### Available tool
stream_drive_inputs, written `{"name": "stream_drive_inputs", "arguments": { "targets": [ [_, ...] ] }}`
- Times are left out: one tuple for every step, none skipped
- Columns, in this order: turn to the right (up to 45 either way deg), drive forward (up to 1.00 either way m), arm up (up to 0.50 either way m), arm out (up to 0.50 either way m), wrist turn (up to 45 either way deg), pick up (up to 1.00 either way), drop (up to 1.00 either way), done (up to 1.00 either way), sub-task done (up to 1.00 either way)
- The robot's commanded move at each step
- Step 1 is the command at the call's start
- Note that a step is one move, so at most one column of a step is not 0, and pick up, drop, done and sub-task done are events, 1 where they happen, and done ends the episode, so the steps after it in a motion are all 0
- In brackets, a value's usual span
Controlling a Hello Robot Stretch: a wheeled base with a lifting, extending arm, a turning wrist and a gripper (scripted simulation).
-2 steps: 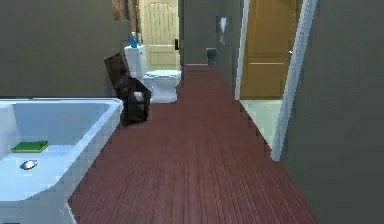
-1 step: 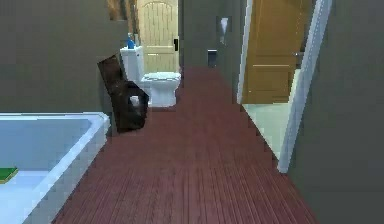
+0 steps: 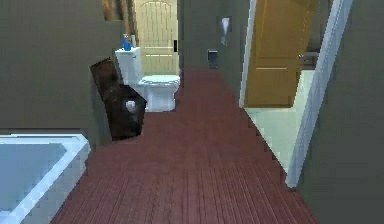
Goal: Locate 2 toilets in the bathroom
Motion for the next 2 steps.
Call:
{"name": "stream_drive_inputs", "arguments": {
  "targets": [
    [45.0, 0.00, 0.00, 0.00, 0.0, 0.00, 0.00, 0.00, 0.00],
    [42.0, 0.00, 0.00, 0.00, 0.0, 0.00, 0.00, 0.00, 0.00]
  ]
}}
